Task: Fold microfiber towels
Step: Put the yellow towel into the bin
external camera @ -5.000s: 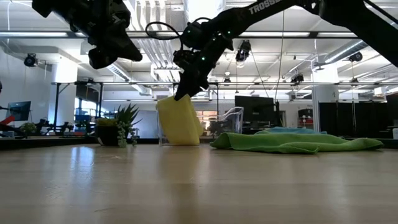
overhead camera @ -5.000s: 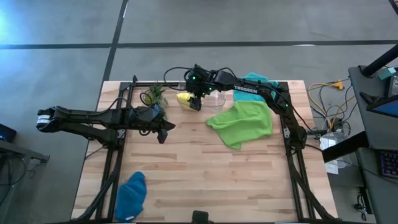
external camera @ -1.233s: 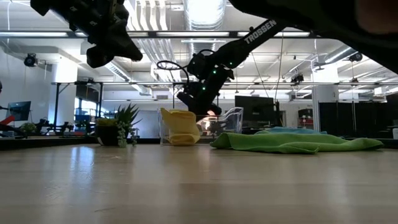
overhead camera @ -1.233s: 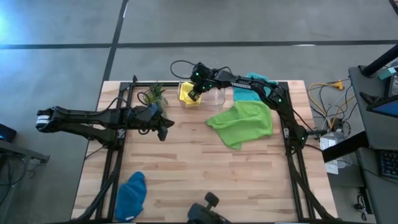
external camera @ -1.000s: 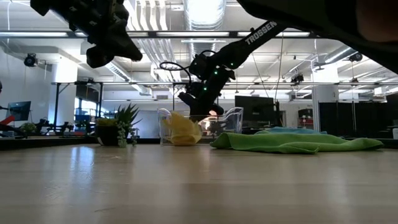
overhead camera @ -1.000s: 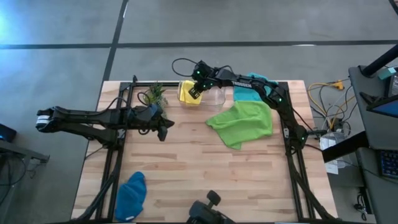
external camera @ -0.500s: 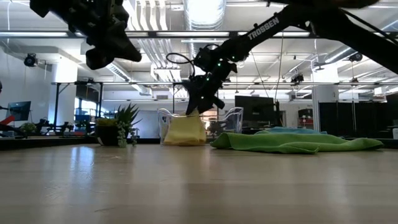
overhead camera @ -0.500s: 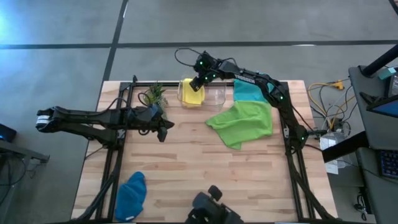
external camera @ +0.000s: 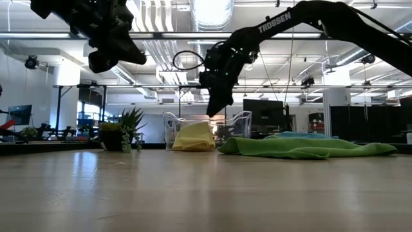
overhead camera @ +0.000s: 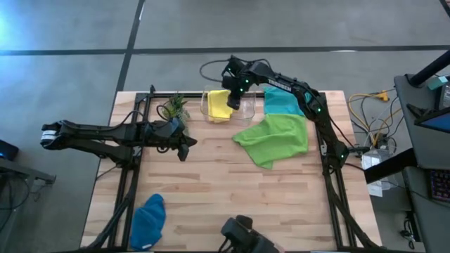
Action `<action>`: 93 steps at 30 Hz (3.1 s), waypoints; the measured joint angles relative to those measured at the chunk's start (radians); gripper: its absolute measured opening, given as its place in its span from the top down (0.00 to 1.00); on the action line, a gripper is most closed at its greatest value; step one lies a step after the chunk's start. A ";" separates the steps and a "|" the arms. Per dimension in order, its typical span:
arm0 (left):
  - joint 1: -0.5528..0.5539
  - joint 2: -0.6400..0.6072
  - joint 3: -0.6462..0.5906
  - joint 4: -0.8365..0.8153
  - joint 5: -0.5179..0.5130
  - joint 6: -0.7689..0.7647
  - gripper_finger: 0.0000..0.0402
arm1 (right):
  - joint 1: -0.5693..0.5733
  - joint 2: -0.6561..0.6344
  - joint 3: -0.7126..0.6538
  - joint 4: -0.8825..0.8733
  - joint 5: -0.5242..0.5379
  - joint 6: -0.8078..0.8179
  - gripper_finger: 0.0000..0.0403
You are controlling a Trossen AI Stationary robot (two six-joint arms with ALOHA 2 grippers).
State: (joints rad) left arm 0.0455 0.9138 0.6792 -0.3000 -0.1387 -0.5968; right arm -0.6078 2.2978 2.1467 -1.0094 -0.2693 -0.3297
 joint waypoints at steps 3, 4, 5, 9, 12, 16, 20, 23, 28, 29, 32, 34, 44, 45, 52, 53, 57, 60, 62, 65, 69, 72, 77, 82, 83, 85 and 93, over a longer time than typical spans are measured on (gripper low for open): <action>0.000 0.000 -0.004 0.001 0.000 0.000 1.00 | 0.006 0.010 -0.012 -0.040 0.114 -0.060 0.74; 0.000 0.000 -0.007 0.003 0.000 0.000 1.00 | 0.007 0.015 -0.018 -0.033 0.129 -0.064 0.79; 0.000 0.000 -0.012 0.004 0.000 0.000 1.00 | 0.008 0.021 -0.021 -0.024 0.133 -0.064 0.84; 0.000 0.000 -0.023 0.005 0.002 -0.001 1.00 | 0.011 0.041 -0.021 0.010 0.154 -0.045 0.96; 0.000 0.000 -0.026 0.007 0.003 -0.001 1.00 | 0.020 0.072 -0.021 0.003 0.209 -0.026 0.97; 0.000 0.000 -0.026 0.007 0.003 -0.002 1.00 | 0.037 0.103 -0.022 -0.008 0.220 -0.011 0.98; 0.000 0.000 -0.026 0.008 0.003 -0.003 1.00 | 0.047 0.121 -0.022 -0.001 0.218 0.003 0.98; 0.000 0.000 -0.026 0.008 0.003 -0.003 1.00 | 0.051 0.125 -0.022 -0.004 0.177 0.014 0.98; 0.000 0.002 -0.030 0.006 0.003 -0.003 1.00 | 0.076 0.126 -0.023 -0.005 0.106 0.002 0.98; 0.000 0.002 -0.029 0.006 0.003 -0.002 1.00 | 0.081 0.126 -0.023 -0.003 0.070 0.000 0.98; 0.000 0.002 -0.029 0.007 0.003 0.000 1.00 | 0.098 0.126 -0.023 -0.008 0.047 0.003 0.98; 0.000 0.002 -0.030 0.008 0.003 0.000 1.00 | 0.104 0.126 -0.023 -0.012 0.011 -0.003 0.98; 0.000 -0.008 -0.030 0.008 0.003 -0.025 1.00 | 0.077 0.120 0.116 -0.074 0.170 0.062 0.98; 0.000 -0.008 -0.030 0.008 0.004 -0.026 1.00 | 0.072 0.120 0.133 -0.071 0.211 0.049 0.98; 0.000 -0.005 -0.030 0.008 0.004 -0.025 1.00 | 0.073 0.155 0.136 -0.110 0.297 -0.018 0.98; 0.000 -0.004 -0.030 0.007 0.004 -0.025 1.00 | 0.076 0.165 0.130 -0.116 0.297 -0.018 0.98; 0.000 -0.004 -0.030 0.008 0.003 -0.025 1.00 | 0.084 0.202 0.123 -0.110 0.316 0.010 0.98; 0.000 -0.004 -0.031 0.007 0.003 -0.025 1.00 | 0.084 0.217 0.125 -0.108 0.262 0.030 0.98; 0.000 -0.002 -0.031 0.008 0.003 -0.025 1.00 | 0.084 0.217 0.124 -0.095 0.200 0.032 0.98; 0.000 0.000 -0.032 0.007 0.003 -0.025 1.00 | 0.090 0.215 0.125 -0.079 0.132 0.019 0.98; 0.000 0.002 -0.032 0.007 0.003 -0.025 1.00 | 0.095 0.209 0.125 -0.084 0.101 0.014 0.98; 0.000 0.002 -0.032 0.007 0.003 -0.025 1.00 | 0.081 0.196 0.125 -0.091 0.015 0.014 0.98; 0.000 0.002 -0.032 0.007 0.003 -0.025 1.00 | 0.066 0.195 0.200 -0.126 0.014 0.034 0.98; 0.000 0.002 -0.032 0.007 0.003 -0.017 1.00 | 0.067 0.161 0.206 -0.002 0.167 0.026 0.98; 0.000 0.002 -0.032 0.008 0.003 -0.017 1.00 | 0.067 0.160 0.209 0.011 0.192 0.027 0.98; 0.000 0.002 -0.035 0.006 -0.001 -0.016 1.00 | 0.066 0.160 0.207 0.030 0.248 0.027 0.98; 0.000 0.002 -0.049 0.007 -0.006 -0.016 1.00 | 0.071 0.242 0.205 0.048 0.346 0.018 0.98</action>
State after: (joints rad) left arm 0.0452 0.9161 0.6304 -0.2927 -0.1444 -0.6128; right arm -0.5372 2.5396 2.3520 -0.9610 0.0765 -0.3113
